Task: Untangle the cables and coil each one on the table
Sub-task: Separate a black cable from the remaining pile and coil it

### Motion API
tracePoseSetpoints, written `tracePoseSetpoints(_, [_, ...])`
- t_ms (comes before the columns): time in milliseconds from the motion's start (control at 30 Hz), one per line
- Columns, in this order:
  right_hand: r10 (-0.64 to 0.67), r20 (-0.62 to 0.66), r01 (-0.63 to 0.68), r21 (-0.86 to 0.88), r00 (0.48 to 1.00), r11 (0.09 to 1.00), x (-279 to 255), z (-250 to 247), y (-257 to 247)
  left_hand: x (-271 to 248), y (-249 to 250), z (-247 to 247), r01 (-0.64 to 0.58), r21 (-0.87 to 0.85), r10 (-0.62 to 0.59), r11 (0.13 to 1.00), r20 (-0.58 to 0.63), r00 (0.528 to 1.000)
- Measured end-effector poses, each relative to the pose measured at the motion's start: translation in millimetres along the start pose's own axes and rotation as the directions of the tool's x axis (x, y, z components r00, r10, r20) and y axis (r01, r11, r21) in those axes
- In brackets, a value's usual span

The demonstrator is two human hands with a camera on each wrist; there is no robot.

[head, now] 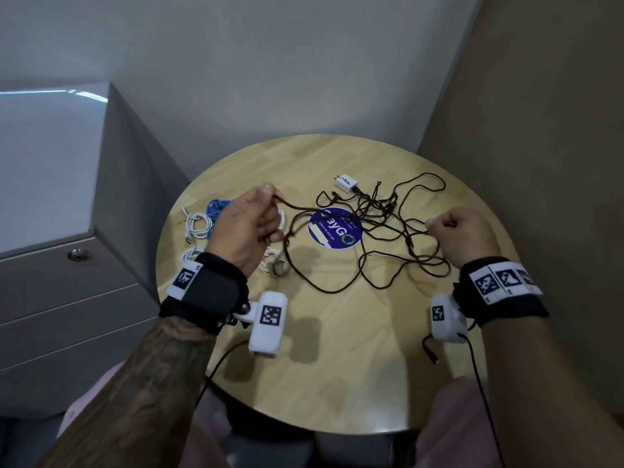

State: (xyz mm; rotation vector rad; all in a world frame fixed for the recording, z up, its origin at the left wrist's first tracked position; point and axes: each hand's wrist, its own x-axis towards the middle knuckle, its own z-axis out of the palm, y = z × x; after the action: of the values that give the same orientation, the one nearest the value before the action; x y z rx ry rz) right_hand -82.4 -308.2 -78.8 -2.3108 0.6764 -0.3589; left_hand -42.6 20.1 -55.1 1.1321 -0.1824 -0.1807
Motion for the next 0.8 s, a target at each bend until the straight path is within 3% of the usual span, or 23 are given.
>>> tracePoseSetpoints(67, [0.050,0.056,-0.045,-0.091,0.997,0.995,2.6,0.1,4.6,2.3,4.2,-3.4,0.031,-0.111,-0.031,0.993,0.002,1.000])
tracePoseSetpoints(133, [0.040,0.127,-0.012,-0.212,0.991,0.977,-1.7,8.1,1.4,0.6,2.4,-2.0,0.061,-0.088,-0.060,0.994,0.019,0.998])
tracePoseSetpoints(200, [-0.142,0.092,0.164,-0.310,0.986,0.936,-13.2,18.1,-12.8,-2.9,-4.6,5.6,0.102,-0.042,-0.100,0.994,0.047,0.994])
tracePoseSetpoints(267, [-0.402,0.041,0.403,-0.137,0.915,0.905,-27.0,23.0,-33.6,-5.5,-11.1,15.1,0.159,-0.036,-0.156,0.987,0.072,0.985])
tracePoseSetpoints(333, [-0.528,0.015,0.517,0.181,0.849,0.836,-42.9,24.8,-55.8,-6.8,-12.9,23.7,0.196,-0.041,-0.192,0.980,0.091,0.977])
tracePoseSetpoints(433, [-0.524,0.209,0.406,0.425,0.826,0.809,-67.1,33.7,-75.7,-6.8,-14.1,31.1,0.212,-0.064,-0.204,0.975,0.117,0.972])
tracePoseSetpoints(567, [-0.445,0.391,0.257,0.446,0.806,0.857,-71.8,45.0,-73.9,-7.2,-14.9,34.1,0.225,-0.110,-0.211,0.968,0.127,0.969])
tracePoseSetpoints(667, [-0.401,0.408,0.230,0.406,0.820,0.884,-60.0,36.9,-68.3,-1.4,-8.0,20.3,0.214,-0.152,-0.204,0.965,0.074,0.976])
tracePoseSetpoints(800, [-0.353,0.344,0.222,0.365,0.870,0.904,-38.8,13.7,-48.4,14.3,15.0,-28.7,0.125,-0.400,-0.143,0.908,-0.015,0.990])
